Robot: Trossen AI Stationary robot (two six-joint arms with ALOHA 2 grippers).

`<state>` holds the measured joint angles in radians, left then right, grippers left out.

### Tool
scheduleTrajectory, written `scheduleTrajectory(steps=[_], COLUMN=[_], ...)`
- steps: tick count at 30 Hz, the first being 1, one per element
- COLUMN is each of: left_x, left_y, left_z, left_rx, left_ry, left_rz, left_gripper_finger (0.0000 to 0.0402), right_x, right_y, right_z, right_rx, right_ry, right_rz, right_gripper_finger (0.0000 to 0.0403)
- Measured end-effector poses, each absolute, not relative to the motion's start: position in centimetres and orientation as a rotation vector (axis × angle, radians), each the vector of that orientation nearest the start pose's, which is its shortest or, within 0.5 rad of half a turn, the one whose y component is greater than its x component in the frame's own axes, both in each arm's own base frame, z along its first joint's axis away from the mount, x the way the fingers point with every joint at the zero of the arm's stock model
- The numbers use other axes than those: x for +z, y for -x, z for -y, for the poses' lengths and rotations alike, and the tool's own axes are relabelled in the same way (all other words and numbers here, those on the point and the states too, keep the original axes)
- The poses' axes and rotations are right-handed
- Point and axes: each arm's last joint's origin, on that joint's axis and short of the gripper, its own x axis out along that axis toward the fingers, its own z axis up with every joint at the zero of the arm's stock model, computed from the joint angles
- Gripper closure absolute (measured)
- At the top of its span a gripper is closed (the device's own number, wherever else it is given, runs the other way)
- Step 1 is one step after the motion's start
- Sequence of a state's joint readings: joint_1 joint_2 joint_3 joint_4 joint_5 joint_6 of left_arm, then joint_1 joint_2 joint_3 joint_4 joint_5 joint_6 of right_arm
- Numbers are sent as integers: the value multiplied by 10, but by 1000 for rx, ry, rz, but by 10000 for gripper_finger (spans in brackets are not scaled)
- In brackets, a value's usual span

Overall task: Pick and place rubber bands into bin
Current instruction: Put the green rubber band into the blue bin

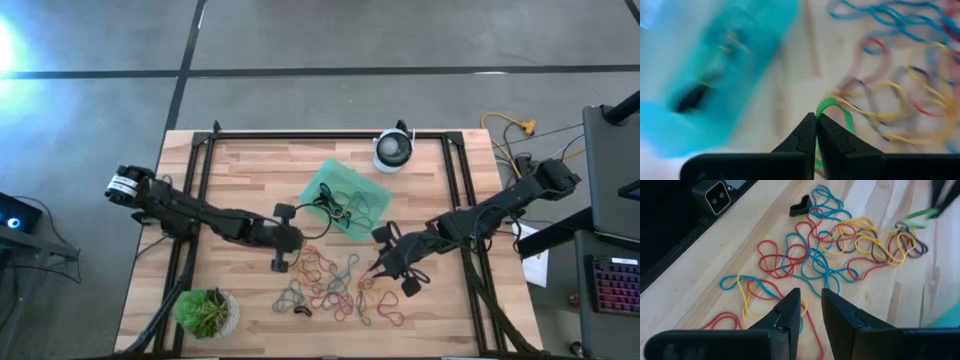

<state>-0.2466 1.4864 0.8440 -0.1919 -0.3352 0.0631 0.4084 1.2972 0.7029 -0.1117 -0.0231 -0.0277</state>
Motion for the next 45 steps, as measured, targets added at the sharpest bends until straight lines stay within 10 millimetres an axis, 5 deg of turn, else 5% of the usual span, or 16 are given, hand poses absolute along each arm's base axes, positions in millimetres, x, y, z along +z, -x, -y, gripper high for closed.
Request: scheduleTrajectory(steps=[11, 19, 28, 45], left_x=[241, 255, 247, 202], left_y=[-313, -323, -328, -362], left_z=[39, -7, -50, -69], left_rx=[267, 410, 422, 435], left_ry=[-495, -492, -421, -408], left_rz=[-628, -533, -535, -480], left_gripper_finger=[402, 401, 401, 401], right_x=[203, 203, 202, 200], right_y=[-234, -232, -231, -229], right_z=[-102, -105, -107, -107], right_rx=[391, 400, 407, 402], right_ry=[103, 105, 110, 116], right_rz=[-763, -773, -774, -782], right_gripper_finger=[331, 333, 333, 333])
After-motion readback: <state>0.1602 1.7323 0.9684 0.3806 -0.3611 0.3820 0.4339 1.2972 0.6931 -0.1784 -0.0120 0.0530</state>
